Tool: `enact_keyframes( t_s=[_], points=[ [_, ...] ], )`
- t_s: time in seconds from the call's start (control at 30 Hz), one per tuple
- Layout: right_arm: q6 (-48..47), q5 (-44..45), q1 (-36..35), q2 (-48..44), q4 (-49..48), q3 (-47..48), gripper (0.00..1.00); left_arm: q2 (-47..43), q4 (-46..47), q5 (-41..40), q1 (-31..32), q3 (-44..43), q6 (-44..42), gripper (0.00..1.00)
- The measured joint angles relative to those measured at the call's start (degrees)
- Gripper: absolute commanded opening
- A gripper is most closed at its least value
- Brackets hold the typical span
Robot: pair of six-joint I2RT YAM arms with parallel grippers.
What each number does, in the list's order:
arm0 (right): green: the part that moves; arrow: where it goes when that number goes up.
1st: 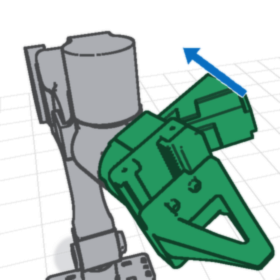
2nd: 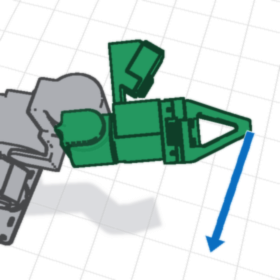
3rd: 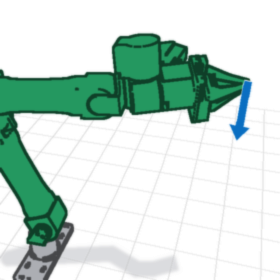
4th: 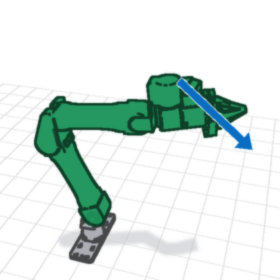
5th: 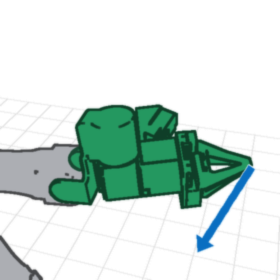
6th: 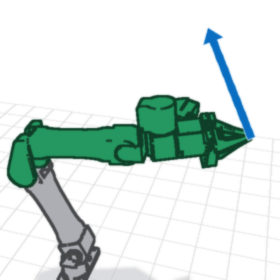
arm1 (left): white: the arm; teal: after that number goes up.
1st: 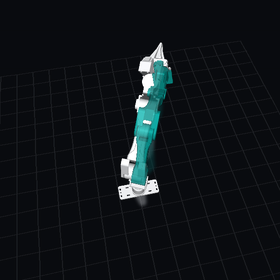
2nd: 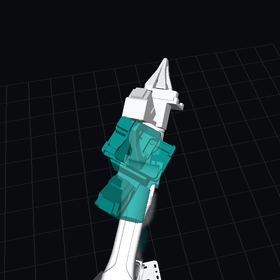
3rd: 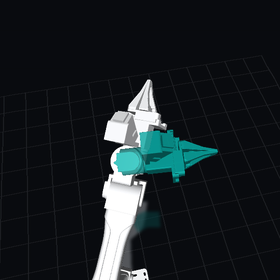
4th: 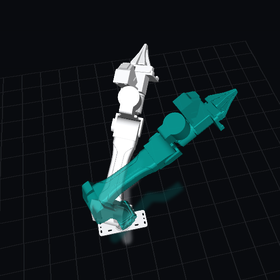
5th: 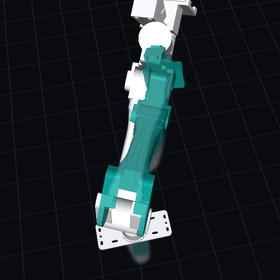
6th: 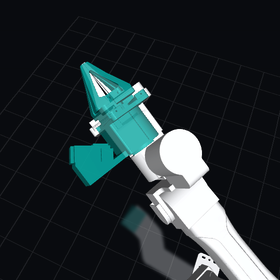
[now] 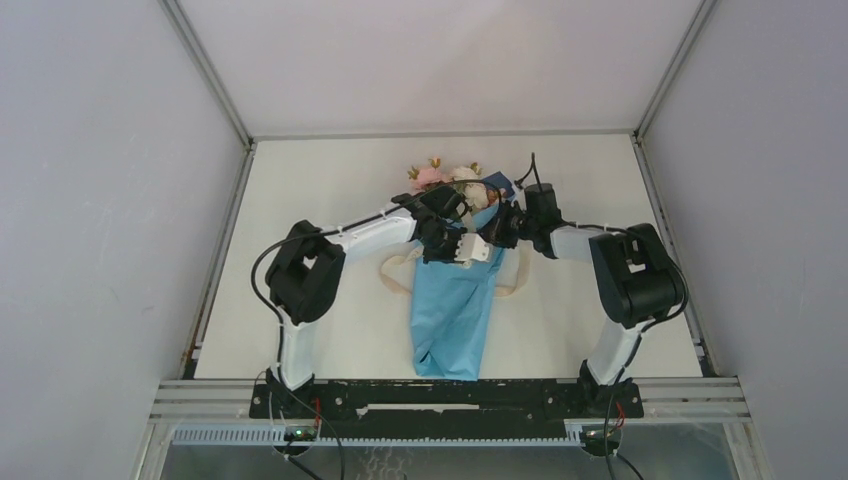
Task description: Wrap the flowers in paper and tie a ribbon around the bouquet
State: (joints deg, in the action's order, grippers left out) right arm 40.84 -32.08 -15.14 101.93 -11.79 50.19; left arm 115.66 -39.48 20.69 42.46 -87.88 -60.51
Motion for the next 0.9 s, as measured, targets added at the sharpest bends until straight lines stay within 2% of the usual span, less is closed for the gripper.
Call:
enact_keyframes(
  t_s=[0.17, 0.4, 0.57, 0.73, 0.9],
  points=[
    [-0.39, -2.01, -0.63, 4.22, 0.02, 3.5, 0.02, -3.41, -2.1, -0.96, 0.98, 0.7, 2.23, 0.0],
    [-7.43, -10.21, -1.4, 4.9, 5.27, 3.93, 0.28, -10.69, -6.69, 2.75, 0.94, -10.03, 9.66, 0.0],
    [-14.4, -16.68, -1.9, 4.33, 11.45, 3.82, 0.42, -13.03, -5.16, 3.52, 0.02, -11.13, 15.5, 0.0],
    [-20.59, -21.24, -1.81, 3.39, 18.08, 3.74, 0.46, -11.63, -1.07, 2.14, -1.27, -8.79, 22.16, 0.0],
    [-22.45, -20.5, -0.17, 2.21, 22.12, 3.58, 0.49, -9.44, 4.5, -0.85, -2.08, -5.16, 29.51, 0.0]
  ],
)
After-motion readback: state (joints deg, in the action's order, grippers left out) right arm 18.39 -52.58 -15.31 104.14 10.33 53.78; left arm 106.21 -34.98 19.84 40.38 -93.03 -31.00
